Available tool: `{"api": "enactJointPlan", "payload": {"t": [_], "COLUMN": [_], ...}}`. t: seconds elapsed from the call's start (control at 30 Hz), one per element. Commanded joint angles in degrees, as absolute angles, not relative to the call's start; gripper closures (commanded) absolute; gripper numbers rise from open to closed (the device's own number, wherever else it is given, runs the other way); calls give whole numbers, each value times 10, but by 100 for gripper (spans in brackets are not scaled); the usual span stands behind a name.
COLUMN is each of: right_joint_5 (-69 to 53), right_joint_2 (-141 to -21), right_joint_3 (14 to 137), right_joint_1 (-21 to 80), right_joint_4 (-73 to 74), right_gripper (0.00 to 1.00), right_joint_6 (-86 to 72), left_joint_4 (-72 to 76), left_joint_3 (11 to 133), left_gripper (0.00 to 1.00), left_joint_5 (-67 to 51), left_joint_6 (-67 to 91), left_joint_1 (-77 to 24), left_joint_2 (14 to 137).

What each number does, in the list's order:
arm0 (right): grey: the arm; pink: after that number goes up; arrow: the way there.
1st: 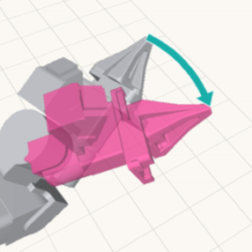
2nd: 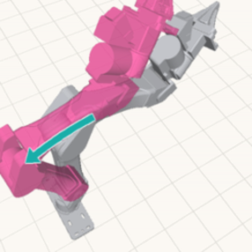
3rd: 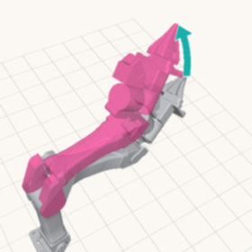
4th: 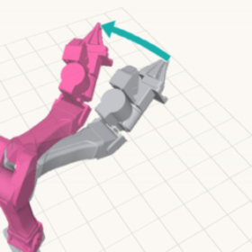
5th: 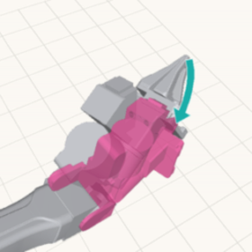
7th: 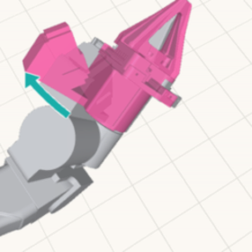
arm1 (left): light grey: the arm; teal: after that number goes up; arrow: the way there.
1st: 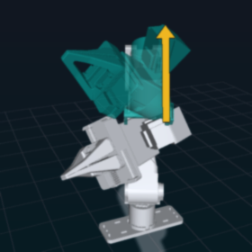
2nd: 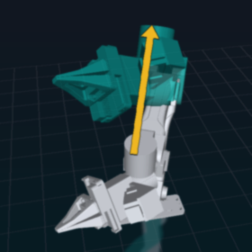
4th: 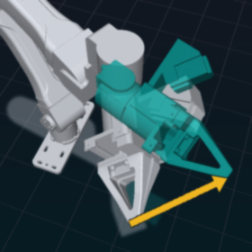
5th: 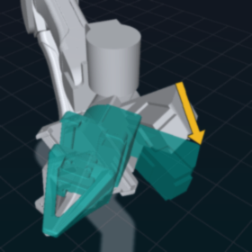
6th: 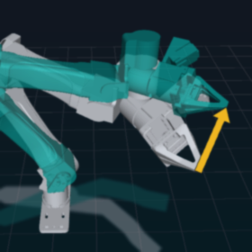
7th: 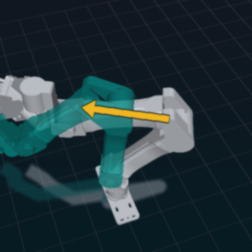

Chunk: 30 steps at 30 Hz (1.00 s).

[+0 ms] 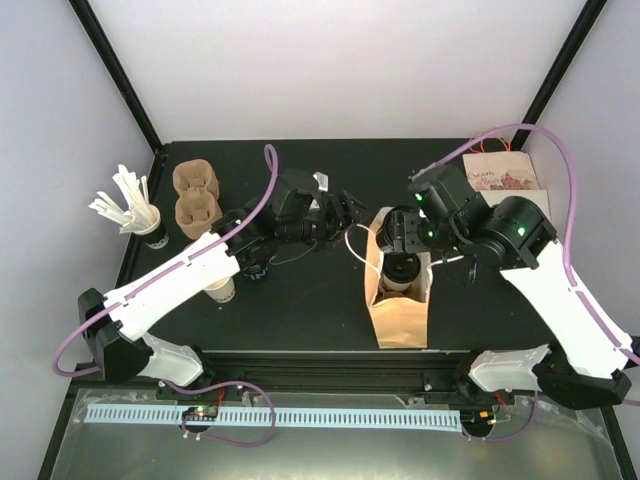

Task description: Pack the takeout coffee

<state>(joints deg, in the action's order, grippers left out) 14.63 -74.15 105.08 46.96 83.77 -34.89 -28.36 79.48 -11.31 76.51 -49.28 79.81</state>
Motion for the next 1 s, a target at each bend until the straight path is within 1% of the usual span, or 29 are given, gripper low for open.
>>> {"api": "enactJointPlan", "payload": {"t": [0.0,0.03,0.1,0.17,0.27,0.37,0.47,0.67,0.77,0.87,0.97], "right_joint_5": [140,133,115,100,87,65,56,22,18,21,18], "right_joint_2": [-691,-681,-679,-683,-683,-674,-667,-605,-586,-569,-574], "right_joint_3": [997,988,985,989,993,978,961,871,835,817,813], "right_joint_1": [470,470,470,470,470,470,471,471,471,470,470], "right_joint_4": [840,832,828,836,850,844,840,771,779,779,787], "right_gripper": [38,38,38,39,39,39,39,40,40,40,40], "right_joint_6": [-382,-380,-372,-365,-359,-344,-339,-312,-314,-314,-306], "left_joint_4": [-289,-276,-243,-223,-260,-302,-317,-316,-317,-327,-370], "left_joint_3": [840,838,822,817,880,951,994,992,994,1008,1051], "left_gripper": [16,13,10,10,12,12,12,13,12,12,11], "left_joint_5": [-82,-82,-128,-207,-271,-314,-352,-424,-425,-401,-390], "left_joint_6": [636,601,533,463,309,186,111,-31,-77,-103,-151], "left_joint_1": [-492,-485,-457,-422,-392,-391,-391,-400,-407,-412,-424], "left_joint_2": [766,759,749,759,809,875,938,987,995,1005,1029]}}
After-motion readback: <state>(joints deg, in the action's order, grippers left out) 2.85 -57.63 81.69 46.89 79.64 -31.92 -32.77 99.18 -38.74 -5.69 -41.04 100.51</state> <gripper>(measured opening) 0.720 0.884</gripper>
